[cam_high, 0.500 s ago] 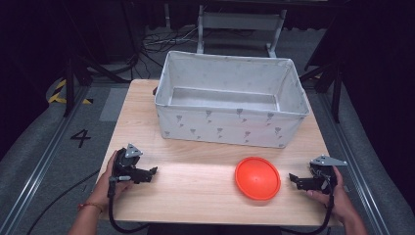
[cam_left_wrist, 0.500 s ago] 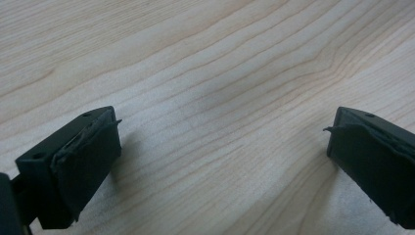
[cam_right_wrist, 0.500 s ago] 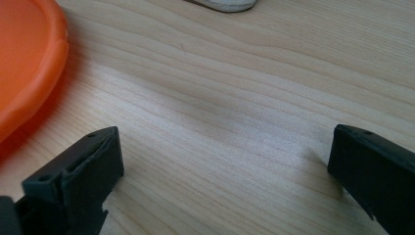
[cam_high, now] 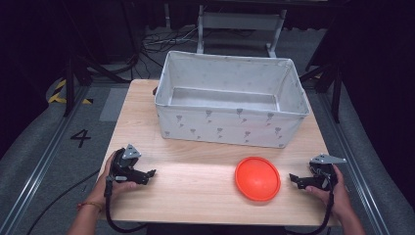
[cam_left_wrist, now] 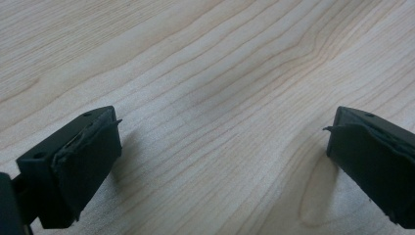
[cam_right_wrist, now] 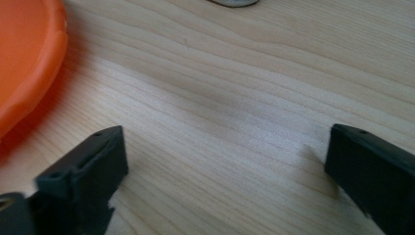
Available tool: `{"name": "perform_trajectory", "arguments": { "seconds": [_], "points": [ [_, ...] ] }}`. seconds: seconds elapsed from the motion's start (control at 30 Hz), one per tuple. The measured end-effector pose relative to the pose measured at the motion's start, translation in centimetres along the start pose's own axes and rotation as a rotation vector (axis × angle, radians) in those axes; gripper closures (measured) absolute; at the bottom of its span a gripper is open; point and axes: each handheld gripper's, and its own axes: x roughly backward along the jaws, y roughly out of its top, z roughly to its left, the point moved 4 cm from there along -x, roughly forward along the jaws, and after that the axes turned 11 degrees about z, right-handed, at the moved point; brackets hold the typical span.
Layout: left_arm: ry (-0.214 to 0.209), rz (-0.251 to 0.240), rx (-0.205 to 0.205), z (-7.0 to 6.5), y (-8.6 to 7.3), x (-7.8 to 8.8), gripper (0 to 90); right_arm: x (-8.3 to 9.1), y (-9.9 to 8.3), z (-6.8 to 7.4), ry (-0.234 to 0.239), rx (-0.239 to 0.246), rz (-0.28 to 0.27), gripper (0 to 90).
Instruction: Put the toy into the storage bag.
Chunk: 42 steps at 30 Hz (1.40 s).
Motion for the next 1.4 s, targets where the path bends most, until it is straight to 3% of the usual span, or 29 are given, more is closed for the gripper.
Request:
{"name": "perform_trajectory", "arguments": {
  "seconds": [0.07, 0.1, 0.13, 0.17, 0.23, 0.3, 0.47, 0.73, 1.03, 1.17, 1.4],
  "points": [
    [0.001, 0.001, 0.006, 0.0, 0.0, 0.0, 0.1, 0.6, 0.1, 0.0, 0.010, 0.001, 0.000, 25.3],
    [0.002, 0.005, 0.012, -0.1, -0.1, 0.0, 0.1, 0.9, 0.2, 0.1, 0.030, -0.004, -0.006, 24.8],
    [0.007, 0.006, 0.009, -0.1, -0.1, 0.1, 0.2, 1.4, 0.5, 0.2, 0.050, -0.008, -0.023, 17.9],
    [0.007, 0.004, 0.010, -0.1, -0.1, 0.1, 0.2, 2.0, 0.8, 0.3, 0.047, -0.007, -0.044, 16.0],
    [0.005, 0.004, 0.013, -0.1, -0.1, 0.1, 0.2, 2.8, 1.4, 0.7, 0.065, 0.010, -0.072, 22.1],
    [0.007, 0.003, 0.007, 0.0, -0.1, 0.1, 0.2, 3.6, 1.9, 1.4, 0.078, 0.021, -0.100, 17.6],
    [0.009, 0.003, 0.007, -0.1, -0.1, 0.1, 0.2, 4.3, 3.0, 4.1, 0.131, 0.092, -0.136, 18.0],
    [0.009, 0.003, 0.008, -0.1, -0.1, 0.1, 0.3, 2.1, 3.9, 7.6, 0.172, 0.194, -0.083, 18.2],
    [0.007, 0.003, 0.008, 0.0, -0.1, 0.1, 0.1, -0.6, 4.2, 8.5, 0.172, 0.213, -0.018, 16.2],
    [0.006, 0.003, 0.007, 0.0, -0.1, 0.1, 0.1, -1.7, 3.8, 8.9, 0.209, 0.217, 0.022, 13.4],
    [0.006, 0.003, 0.007, 0.0, -0.1, 0.1, 0.1, -2.0, 3.9, 9.6, 0.186, 0.225, 0.010, 13.1]
  ]
}}
